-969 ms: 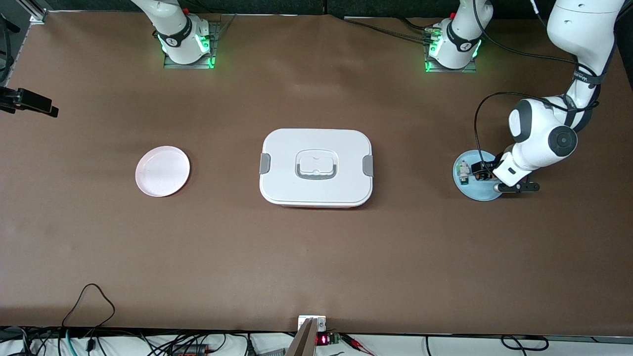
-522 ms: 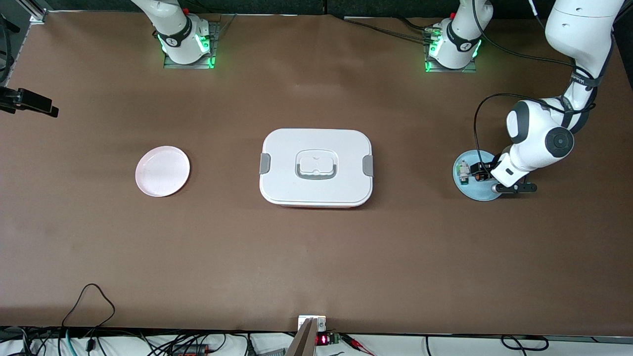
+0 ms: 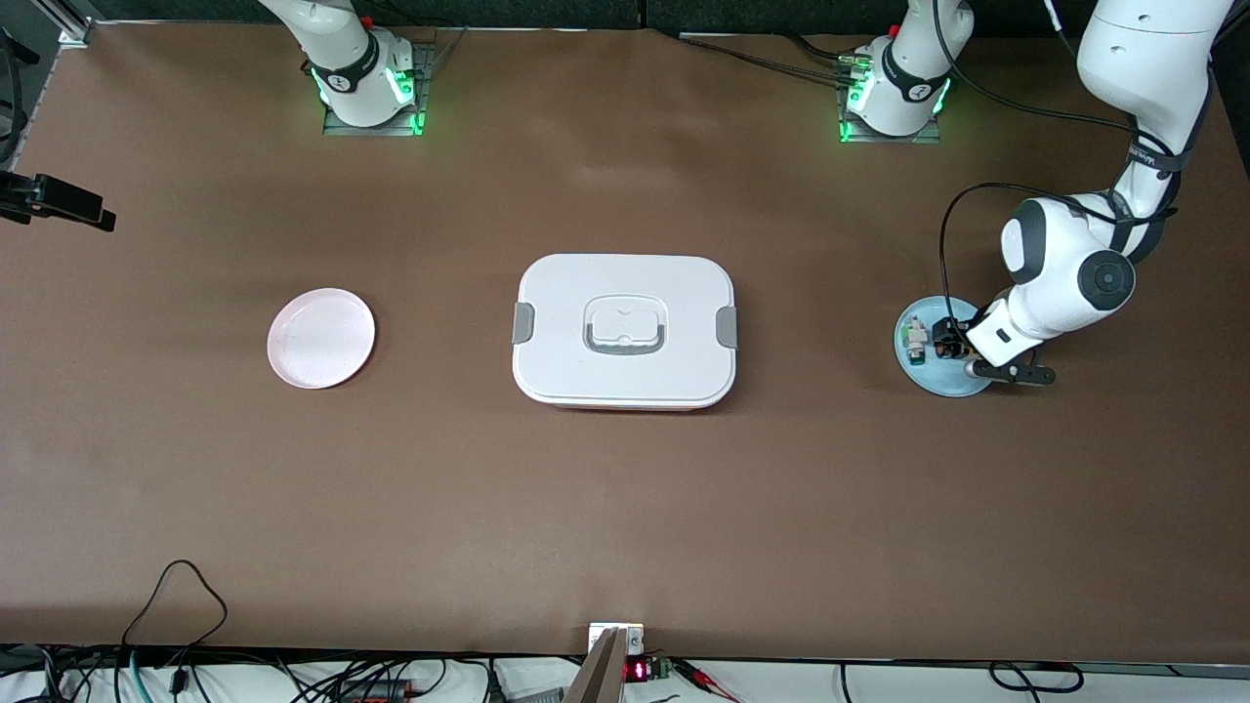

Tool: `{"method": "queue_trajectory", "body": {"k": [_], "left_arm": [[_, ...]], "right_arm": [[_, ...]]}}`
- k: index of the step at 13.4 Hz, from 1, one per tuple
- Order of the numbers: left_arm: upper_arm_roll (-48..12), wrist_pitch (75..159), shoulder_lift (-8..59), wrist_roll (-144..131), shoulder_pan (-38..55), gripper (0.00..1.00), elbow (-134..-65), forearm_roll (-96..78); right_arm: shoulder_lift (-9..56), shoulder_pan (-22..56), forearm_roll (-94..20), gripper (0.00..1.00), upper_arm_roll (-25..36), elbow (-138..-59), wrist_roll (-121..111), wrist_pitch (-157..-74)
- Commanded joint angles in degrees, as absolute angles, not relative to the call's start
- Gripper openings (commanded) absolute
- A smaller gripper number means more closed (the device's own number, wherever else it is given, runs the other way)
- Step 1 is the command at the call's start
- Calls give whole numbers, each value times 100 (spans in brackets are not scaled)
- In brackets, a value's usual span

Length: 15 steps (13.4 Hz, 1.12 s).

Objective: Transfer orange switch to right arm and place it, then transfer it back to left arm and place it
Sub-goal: 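Close the left gripper on the orange-and-black switch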

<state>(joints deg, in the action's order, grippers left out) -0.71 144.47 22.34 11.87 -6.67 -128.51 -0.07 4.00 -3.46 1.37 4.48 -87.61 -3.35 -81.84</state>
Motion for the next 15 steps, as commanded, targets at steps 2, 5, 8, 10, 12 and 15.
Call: {"method": "queue_trajectory", "body": {"k": [2,5,8,10,12,15], "left_arm": [[-105,14117,2066,1362,-694,19,-12657,18],[-123,13354,1943,1354,-651,19,-12315,18],[-324,12317,1899,1310,-668,18,-11762,9],[-360,11806,1785,1283,-668,18,-11541,-9],[-387,11358,1557,1283,-633,18,-11470,-306],[-738,10183,1083,803,-659,18,-11225,-832]], "right_arm": [[439,-360,53,100,439,-8640,-413,-8121],[439,-360,53,100,439,-8640,-413,-8121],[431,-352,27,100,422,-8640,-422,-8086],[448,-360,-148,100,422,-8640,-422,-8147],[510,-352,-342,100,413,-8552,-448,-8165],[519,-351,-360,100,413,-8552,-868,-8165]]}}
